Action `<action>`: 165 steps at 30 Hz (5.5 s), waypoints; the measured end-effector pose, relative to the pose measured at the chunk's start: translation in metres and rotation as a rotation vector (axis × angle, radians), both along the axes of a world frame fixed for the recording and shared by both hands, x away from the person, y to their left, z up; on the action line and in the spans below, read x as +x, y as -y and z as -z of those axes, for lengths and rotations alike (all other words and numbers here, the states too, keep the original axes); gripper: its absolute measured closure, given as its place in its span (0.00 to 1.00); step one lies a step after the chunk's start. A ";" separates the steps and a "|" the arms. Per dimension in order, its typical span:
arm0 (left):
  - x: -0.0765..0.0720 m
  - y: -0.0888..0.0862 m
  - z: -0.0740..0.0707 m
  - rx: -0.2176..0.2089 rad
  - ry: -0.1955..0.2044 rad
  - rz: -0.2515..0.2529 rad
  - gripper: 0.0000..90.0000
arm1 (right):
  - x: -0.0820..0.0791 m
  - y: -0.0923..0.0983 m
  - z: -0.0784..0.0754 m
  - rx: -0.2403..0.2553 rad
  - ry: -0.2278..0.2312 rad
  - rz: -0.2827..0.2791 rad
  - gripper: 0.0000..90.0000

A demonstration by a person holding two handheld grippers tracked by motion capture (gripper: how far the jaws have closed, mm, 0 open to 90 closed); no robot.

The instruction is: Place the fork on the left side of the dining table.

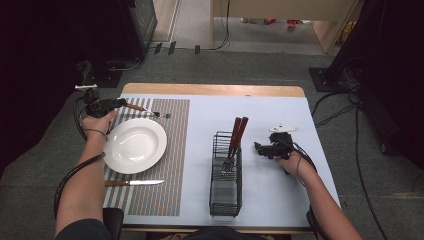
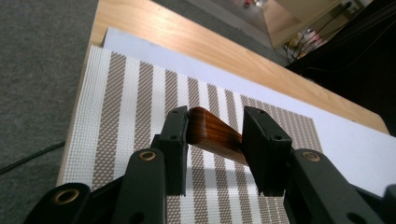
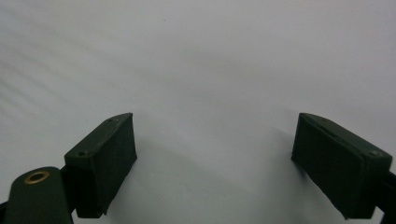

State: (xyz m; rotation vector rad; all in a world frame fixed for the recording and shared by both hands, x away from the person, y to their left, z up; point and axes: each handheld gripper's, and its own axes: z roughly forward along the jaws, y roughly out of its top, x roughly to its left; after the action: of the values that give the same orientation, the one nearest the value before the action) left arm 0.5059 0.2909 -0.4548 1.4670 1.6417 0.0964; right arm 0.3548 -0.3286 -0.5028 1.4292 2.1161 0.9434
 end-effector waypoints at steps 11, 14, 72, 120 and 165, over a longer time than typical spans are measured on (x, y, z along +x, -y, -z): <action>0.000 0.000 0.007 0.020 -0.026 0.008 0.65 | 0.000 0.000 0.000 0.000 0.000 0.000 0.14; 0.000 -0.001 0.008 0.016 -0.032 0.006 0.65 | 0.000 0.000 0.000 0.001 0.000 0.000 0.14; -0.008 0.021 -0.019 0.228 -0.023 0.068 0.46 | 0.000 0.000 0.000 0.000 0.000 0.000 0.14; -0.100 0.191 -0.040 0.269 0.220 0.449 0.35 | 0.000 0.000 0.000 0.000 0.001 0.000 0.14; -0.127 0.278 0.031 0.425 0.161 0.684 0.24 | 0.000 0.000 0.000 -0.002 0.001 -0.001 0.14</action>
State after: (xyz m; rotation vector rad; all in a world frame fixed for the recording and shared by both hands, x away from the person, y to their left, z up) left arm 0.3790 0.0128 -0.4859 2.2093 0.9509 0.1784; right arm 0.3550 -0.3284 -0.5027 1.4266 2.1167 0.9421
